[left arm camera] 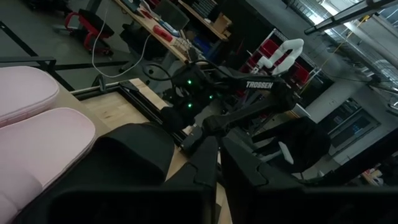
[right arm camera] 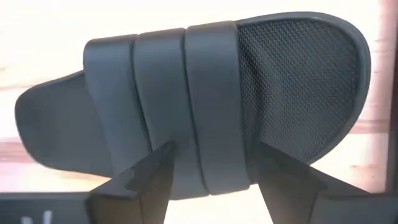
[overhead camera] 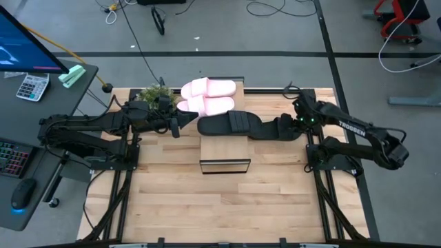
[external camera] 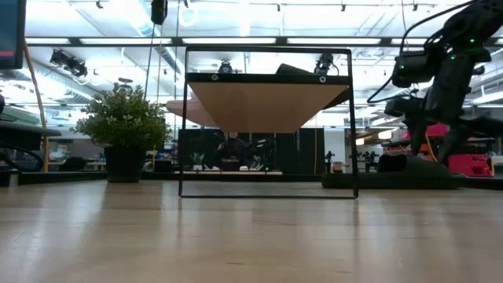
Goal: Pick and place slides into the shelf
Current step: Put the black slipper on the shelf
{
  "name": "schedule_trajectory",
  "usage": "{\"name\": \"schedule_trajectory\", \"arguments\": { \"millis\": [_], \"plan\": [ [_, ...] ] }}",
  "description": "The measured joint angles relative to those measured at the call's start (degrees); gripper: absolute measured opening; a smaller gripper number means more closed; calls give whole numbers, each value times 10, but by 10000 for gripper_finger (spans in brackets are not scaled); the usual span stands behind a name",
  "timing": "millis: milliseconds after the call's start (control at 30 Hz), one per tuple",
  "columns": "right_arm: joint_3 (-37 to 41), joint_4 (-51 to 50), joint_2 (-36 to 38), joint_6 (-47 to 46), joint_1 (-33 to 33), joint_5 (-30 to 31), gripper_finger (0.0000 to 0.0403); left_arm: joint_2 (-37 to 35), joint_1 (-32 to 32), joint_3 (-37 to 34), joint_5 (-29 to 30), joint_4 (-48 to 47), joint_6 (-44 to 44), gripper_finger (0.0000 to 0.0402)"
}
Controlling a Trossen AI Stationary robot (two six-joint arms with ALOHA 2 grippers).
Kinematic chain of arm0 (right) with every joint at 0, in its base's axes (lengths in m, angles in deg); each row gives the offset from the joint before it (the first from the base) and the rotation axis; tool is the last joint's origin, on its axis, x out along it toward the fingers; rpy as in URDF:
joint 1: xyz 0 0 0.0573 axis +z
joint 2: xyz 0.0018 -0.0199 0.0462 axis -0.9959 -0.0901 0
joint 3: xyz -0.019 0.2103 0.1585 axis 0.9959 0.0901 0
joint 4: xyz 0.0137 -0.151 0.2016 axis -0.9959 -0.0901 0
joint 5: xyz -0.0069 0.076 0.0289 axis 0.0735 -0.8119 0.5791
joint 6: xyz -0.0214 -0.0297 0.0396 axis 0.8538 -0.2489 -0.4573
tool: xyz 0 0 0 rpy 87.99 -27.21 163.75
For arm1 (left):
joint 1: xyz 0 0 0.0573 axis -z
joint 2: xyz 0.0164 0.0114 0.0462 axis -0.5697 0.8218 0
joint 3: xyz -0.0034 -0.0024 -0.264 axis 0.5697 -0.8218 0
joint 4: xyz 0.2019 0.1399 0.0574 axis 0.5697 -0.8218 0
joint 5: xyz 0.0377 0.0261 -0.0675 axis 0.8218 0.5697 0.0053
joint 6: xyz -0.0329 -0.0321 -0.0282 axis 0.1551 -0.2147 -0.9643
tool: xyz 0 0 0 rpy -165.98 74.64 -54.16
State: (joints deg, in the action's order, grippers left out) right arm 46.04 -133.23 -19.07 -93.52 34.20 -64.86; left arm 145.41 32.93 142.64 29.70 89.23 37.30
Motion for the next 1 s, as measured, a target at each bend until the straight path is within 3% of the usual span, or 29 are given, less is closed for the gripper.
{"name": "schedule_trajectory", "arguments": {
  "millis": [300,500,1000],
  "plan": [
    [13,-5,17,-5,0,53,213,0,0,0,7,0,-4,22],
    [13,-3,17,-5,0,57,214,0,0,0,11,1,-3,17],
    [45,80,15,0,0,-27,213,0,0,0,15,1,-4,17]
  ]
}}
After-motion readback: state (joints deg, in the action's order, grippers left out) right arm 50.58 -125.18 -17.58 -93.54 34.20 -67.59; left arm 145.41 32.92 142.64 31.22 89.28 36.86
